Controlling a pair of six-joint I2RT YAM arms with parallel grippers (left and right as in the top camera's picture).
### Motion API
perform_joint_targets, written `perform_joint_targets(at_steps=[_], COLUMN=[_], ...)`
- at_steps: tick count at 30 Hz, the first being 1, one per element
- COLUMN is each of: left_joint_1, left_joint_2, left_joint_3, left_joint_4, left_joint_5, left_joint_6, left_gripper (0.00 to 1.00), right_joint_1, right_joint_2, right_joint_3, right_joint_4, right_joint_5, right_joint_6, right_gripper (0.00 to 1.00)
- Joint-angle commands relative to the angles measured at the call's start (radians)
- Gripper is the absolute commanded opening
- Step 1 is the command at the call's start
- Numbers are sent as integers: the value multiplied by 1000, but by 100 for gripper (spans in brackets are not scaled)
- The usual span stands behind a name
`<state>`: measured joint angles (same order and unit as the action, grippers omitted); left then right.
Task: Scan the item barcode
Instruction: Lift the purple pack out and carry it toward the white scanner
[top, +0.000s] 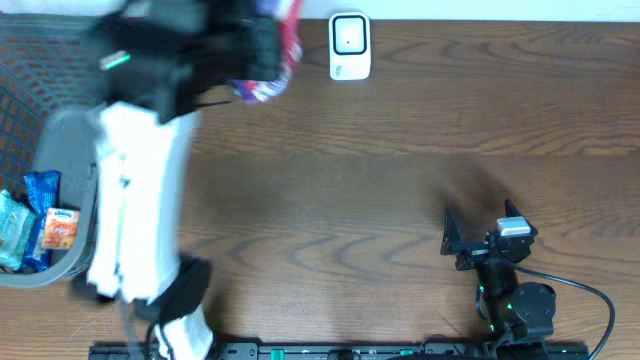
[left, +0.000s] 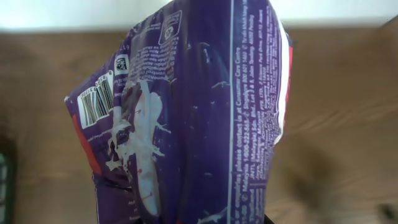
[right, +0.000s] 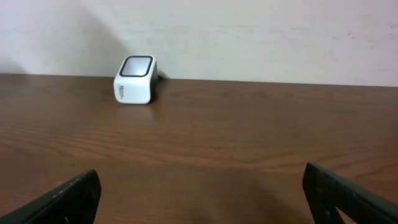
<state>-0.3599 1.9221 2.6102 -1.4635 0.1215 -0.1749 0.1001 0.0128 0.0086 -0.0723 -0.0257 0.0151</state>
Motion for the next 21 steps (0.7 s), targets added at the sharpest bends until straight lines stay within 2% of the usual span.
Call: perform_joint_targets(at_steps=[1, 7, 10, 11, 13, 17, 18, 21], left_joint_1=[-79, -167, -193, -201, -211, -222, -221, -212], left_joint_2=[117, 344, 434, 460, 501, 538, 538, 513], left_joint_3=[-6, -6, -6, -6, -6, -6, -6, 1], left_joint_4=[-23, -16, -5, -1, 5, 11, 13, 18], left_joint_5=[-195, -194, -194, -193, -186, -135, -132, -131], left_joint_6=[5, -112, -134, -146, -169, -167, -167, -167], left_gripper=[7, 7, 8, 16, 41, 75, 79, 80], right_joint_1=[-9, -9, -9, -9, -9, -9, -9, -9], right_joint_2=[-2, -2, -2, -2, -2, -2, -2, -2], right_joint_3=[-3, -3, -3, -3, -3, -3, -3, -3], right_joint_4=[-3, -3, -3, -3, -3, -3, -3, -3], right_joint_5=[5, 5, 5, 5, 5, 5, 5, 5], right_joint_6=[14, 14, 14, 14, 14, 14, 14, 14], right_gripper=[99, 99, 99, 99, 99, 99, 99, 99])
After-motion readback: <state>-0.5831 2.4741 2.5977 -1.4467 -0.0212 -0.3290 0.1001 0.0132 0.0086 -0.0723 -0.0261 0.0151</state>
